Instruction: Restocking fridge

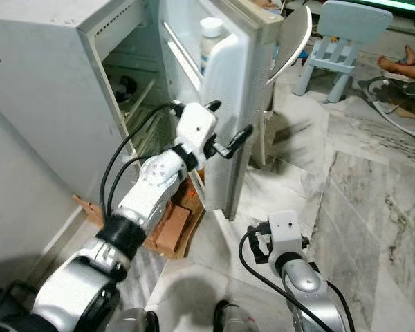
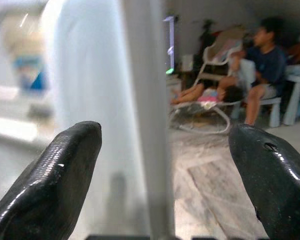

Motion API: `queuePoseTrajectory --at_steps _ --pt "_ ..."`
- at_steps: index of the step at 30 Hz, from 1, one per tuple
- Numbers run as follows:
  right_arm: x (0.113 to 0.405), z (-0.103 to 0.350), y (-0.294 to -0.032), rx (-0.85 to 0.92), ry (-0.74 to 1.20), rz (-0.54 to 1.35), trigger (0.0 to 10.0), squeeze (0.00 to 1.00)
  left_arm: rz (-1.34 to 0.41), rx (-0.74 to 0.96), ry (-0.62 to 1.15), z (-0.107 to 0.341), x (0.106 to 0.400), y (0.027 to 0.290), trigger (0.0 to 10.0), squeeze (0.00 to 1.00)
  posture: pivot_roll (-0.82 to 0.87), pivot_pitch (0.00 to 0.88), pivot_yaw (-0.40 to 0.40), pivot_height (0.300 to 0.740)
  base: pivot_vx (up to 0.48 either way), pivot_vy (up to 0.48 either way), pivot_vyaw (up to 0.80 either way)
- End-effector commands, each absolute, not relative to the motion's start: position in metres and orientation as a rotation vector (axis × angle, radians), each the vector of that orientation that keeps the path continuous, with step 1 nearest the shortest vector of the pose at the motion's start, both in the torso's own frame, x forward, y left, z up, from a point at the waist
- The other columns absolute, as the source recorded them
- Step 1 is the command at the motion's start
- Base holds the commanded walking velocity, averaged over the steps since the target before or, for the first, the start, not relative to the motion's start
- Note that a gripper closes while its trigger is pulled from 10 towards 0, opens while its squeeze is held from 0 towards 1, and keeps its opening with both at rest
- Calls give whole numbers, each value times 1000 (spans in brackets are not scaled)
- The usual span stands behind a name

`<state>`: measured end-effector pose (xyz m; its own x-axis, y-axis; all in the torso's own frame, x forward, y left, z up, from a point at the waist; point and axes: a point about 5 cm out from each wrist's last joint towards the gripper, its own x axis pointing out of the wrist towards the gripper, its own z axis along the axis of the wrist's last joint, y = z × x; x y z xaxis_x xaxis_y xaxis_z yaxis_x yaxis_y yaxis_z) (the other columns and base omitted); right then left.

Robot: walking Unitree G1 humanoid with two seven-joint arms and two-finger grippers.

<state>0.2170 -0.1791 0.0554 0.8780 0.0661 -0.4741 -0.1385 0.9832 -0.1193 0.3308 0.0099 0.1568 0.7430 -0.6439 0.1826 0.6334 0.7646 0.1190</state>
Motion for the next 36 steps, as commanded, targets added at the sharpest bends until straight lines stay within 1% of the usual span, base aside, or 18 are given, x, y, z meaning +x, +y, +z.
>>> queuePoseTrajectory --at_steps 1,2,5,6,7,10,11,12,15,18,19,25,28,29,31,35,36 --pt "219 56 -180 -167 477 112 10000 0 -662 44 -210 153 330 22 10000 0 1 70 16 740 0 -439 0" --pt "222 58 -177 -176 459 126 10000 0 -613 49 -191 143 327 40 10000 0 0 66 18 740 0 -431 0" --pt "226 59 -175 -175 450 126 10000 0 -514 67 -152 128 319 72 10000 0 4 64 15 740 0 -425 0" --pt "228 59 -175 -172 449 118 10000 0 -468 82 -132 122 314 87 10000 0 10 63 11 740 244 -412 0" --pt "228 59 -176 -172 449 116 10000 0 -460 86 -128 121 313 89 10000 0 10 63 11 740 244 -412 0" --pt "233 59 -174 -172 440 122 10000 0 -393 108 -85 109 302 113 10000 0 26 62 -1 740 280 -387 -800" --pt "234 59 -173 -176 436 128 10000 0 -387 113 -77 107 299 117 10000 0 26 62 -1 740 296 -375 -800" --pt "236 60 -172 -179 431 132 10000 0 -384 118 -74 107 300 118 10000 0 32 79 -6 740 386 -281 -800" --pt "240 61 -171 -182 419 138 10000 0 -375 139 -70 107 301 119 10000 0 35 69 -7 740 419 -94 -665" --pt "242 63 -170 -182 407 136 10000 0 -350 166 -67 108 305 120 10000 0 32 66 -4 740 465 0 0" --pt "243 63 -170 -184 398 134 10000 0 -288 193 -43 109 313 124 10000 0 26 66 1 740 480 0 0" --pt "243 65 -169 -183 378 127 10000 0 -173 222 10 107 335 132 10000 0 13 61 8 740 480 0 0" --pt "243 67 -169 -182 364 124 10000 0 -118 264 20 108 345 134 10000 0 5 59 12 740 480 0 0" --pt "243 68 -168 -181 359 124 10000 0 -61 270 48 109 352 139 10000 0 -1 58 16 740 480 0 0" --pt "243 68 -168 -181 357 124 10000 0 -16 261 67 110 357 143 10000 0 -3 58 16 740 472 0 0" --pt "243 68 -168 -179 351 120 10000 0 -20 274 51 117 365 141 10000 0 -4 58 20 740 472 0 0" --pt "243 68 -168 -178 351 120 10000 0 -49 257 37 119 367 135 10000 0 -4 58 21 740 480 0 0"
